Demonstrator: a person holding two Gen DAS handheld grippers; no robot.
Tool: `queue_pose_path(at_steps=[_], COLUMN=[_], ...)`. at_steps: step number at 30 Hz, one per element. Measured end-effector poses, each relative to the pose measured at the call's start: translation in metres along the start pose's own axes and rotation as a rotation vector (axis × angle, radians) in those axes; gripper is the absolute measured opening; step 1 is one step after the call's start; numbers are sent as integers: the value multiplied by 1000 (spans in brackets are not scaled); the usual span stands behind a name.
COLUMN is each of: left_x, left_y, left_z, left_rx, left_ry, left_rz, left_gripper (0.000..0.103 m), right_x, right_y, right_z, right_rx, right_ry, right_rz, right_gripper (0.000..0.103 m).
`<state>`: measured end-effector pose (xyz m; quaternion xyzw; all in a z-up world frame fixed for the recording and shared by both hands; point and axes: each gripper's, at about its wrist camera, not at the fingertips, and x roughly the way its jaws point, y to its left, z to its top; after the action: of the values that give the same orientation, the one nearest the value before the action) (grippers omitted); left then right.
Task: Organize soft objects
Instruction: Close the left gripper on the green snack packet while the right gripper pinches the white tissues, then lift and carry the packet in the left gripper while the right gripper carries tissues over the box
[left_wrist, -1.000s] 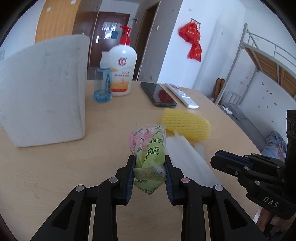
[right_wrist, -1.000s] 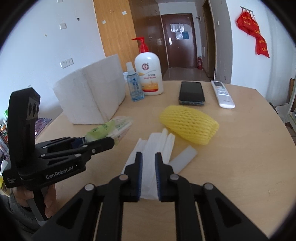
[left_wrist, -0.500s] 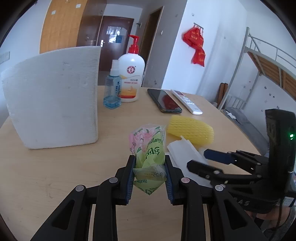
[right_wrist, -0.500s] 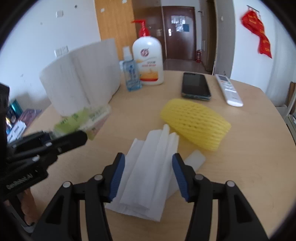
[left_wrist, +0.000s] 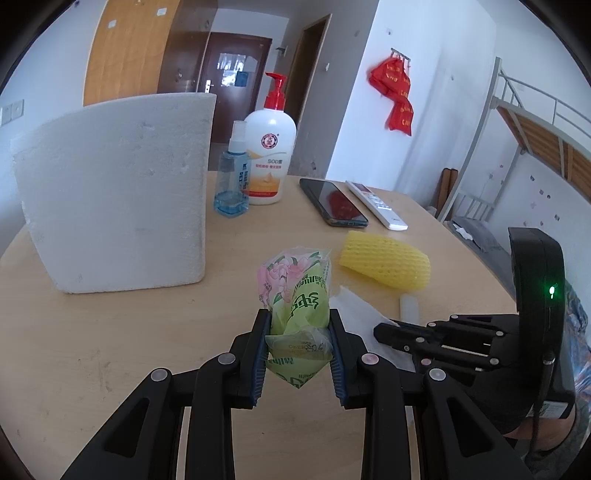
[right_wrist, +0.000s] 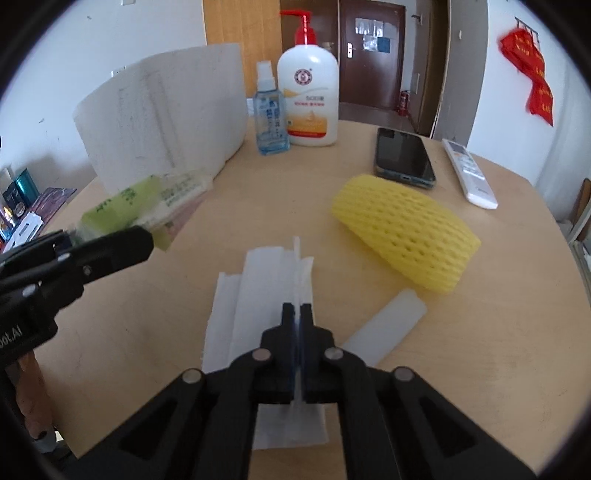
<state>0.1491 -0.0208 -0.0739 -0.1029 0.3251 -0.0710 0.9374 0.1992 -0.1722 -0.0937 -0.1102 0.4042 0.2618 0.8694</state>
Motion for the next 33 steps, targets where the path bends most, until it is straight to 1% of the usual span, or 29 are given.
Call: queue_pose_path(at_steps=[2, 5, 7, 9, 15, 20, 24, 28, 33], left_x=[-1, -2, -4, -7, -22, -42, -60, -79, -107], left_y=[0, 0, 0, 0, -2, -3, -6, -10, -14], left_z=[0, -1, -1, -1, -2, -2, -1, -2, -3], left_rx=[0, -1, -1, -1, -1, -2, 15, 26, 55], left_ry=[0, 0, -5, -12, -38, -77, -110, -143, -198], left_rz=[-2, -3, -1, 0, 8, 22, 49, 57, 99], left_gripper=[31, 31, 31, 31, 31, 31, 31, 31, 31], right_x=[-3, -17, -27, -35, -57, -78, -90, -105, -122], right_y=[-1, -1, -1, 3, 6, 13, 20, 29, 39], right_z=[-1, 0, 1, 1, 2, 7, 10, 10, 9], right_rx=[6, 15, 23, 5, 20, 13, 1, -10, -26], right_ry=[-6, -56, -77, -95, -153, -214, -251, -297, -347], right_rz=[21, -9, 3, -14, 6, 20, 35, 55, 81], right_gripper=[3, 3, 3, 3, 3, 3, 4, 4, 4])
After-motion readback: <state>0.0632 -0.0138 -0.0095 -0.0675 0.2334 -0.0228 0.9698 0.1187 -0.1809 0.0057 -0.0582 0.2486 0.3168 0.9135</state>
